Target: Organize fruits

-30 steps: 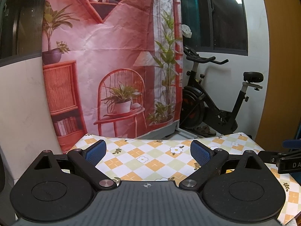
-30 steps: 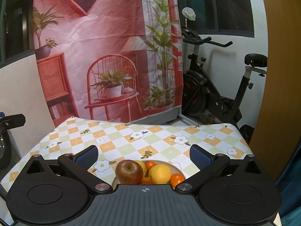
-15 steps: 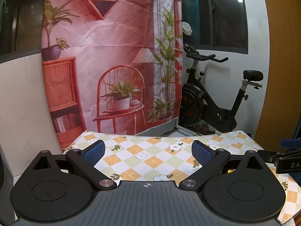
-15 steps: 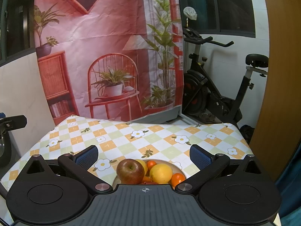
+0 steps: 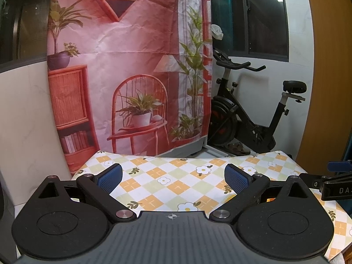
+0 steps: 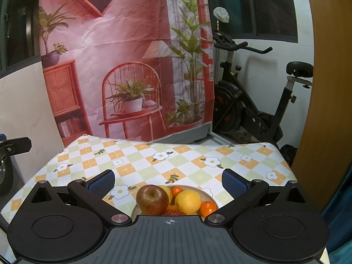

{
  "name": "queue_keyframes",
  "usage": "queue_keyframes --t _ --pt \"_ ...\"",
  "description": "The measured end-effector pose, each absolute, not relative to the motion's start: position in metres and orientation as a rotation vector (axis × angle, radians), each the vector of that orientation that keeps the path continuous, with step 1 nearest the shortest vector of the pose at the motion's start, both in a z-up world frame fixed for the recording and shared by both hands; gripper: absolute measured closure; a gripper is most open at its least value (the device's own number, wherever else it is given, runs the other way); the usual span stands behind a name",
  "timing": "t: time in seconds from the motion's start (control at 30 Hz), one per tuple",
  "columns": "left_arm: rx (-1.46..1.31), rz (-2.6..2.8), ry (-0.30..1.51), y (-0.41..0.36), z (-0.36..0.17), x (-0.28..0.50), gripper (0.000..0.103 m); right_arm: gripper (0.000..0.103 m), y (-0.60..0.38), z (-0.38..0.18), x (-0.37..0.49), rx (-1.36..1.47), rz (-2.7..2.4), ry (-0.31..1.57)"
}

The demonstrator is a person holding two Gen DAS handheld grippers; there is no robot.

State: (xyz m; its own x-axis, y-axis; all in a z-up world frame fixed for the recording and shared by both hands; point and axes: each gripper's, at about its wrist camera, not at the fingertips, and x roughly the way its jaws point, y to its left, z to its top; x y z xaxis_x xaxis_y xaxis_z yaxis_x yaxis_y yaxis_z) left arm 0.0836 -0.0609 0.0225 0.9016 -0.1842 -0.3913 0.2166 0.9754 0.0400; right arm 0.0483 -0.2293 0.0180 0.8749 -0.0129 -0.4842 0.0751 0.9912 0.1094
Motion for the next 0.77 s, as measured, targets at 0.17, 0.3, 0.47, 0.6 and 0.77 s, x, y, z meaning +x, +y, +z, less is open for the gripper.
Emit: queue_keyframes --t 0.17,0.3,0.47,0.6,0.77 --pt "0.082 -0.209 0.396 -0.061 0.022 0.083 0.003 0.000 -0.230 0.016 0.047 0.127 -0.045 0.506" --pt "0.083 -0.210 0.396 -0.061 0.022 0.083 0.003 0.000 -0.230 0.017 0.047 0.127 -0.045 0.507" --pt "0.084 -0.213 0.393 -0.063 0.021 0.081 0.003 0.000 -0.230 0.011 0.044 0.129 -0.045 0.510" --pt "0.085 -0.214 0.391 -0.063 0.020 0.081 0.003 0.000 -0.230 0.005 0.044 0.133 -0.045 0.514" --pt "0.080 -0.208 0.408 -0.063 0.017 0.086 0.002 0.000 -0.232 -0.002 0.047 0.144 -0.047 0.524"
